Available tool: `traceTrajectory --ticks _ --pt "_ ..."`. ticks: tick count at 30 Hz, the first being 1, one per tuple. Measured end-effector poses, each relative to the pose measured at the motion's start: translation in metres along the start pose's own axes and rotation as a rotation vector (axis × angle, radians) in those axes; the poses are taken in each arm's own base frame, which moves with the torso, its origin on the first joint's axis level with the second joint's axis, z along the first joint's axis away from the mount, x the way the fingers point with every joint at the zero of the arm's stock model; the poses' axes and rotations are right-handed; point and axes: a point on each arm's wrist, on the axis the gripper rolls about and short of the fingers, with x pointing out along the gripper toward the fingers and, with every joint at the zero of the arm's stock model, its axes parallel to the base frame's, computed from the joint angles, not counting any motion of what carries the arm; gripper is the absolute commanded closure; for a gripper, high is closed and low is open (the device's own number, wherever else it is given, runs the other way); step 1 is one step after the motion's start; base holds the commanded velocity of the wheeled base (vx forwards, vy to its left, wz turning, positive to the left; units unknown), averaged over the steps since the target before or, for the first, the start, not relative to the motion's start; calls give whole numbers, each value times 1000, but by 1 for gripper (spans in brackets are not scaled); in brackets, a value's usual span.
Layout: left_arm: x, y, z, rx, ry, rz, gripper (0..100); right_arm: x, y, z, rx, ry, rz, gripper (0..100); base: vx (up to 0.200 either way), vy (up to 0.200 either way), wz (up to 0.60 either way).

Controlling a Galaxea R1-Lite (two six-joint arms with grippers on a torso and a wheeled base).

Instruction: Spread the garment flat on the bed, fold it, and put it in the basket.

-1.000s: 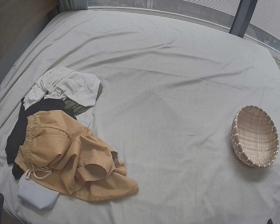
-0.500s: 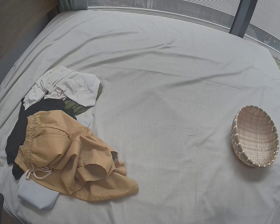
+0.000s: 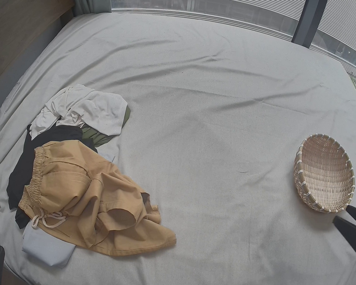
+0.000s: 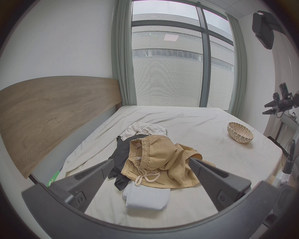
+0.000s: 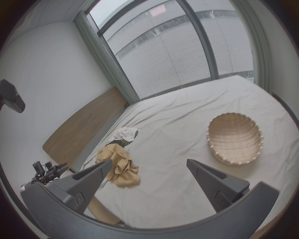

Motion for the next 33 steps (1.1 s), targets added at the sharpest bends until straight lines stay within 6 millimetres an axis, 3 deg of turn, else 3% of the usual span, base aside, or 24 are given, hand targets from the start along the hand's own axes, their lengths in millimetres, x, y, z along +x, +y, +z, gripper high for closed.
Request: traceTrajectory --ticks 5,14,26,33 --pt "0 0 0 0 0 0 0 31 8 1 55 47 89 0 0 0 0" --pt "0 0 0 0 0 1 0 98 19 -18 91 142 160 0 0 0 0" --pt "0 0 0 -1 0 0 0 186 27 -78 82 230 208 0 0 0 0" --pt "0 0 0 -1 0 0 0 225 33 -117 100 300 230 0 0 0 0"
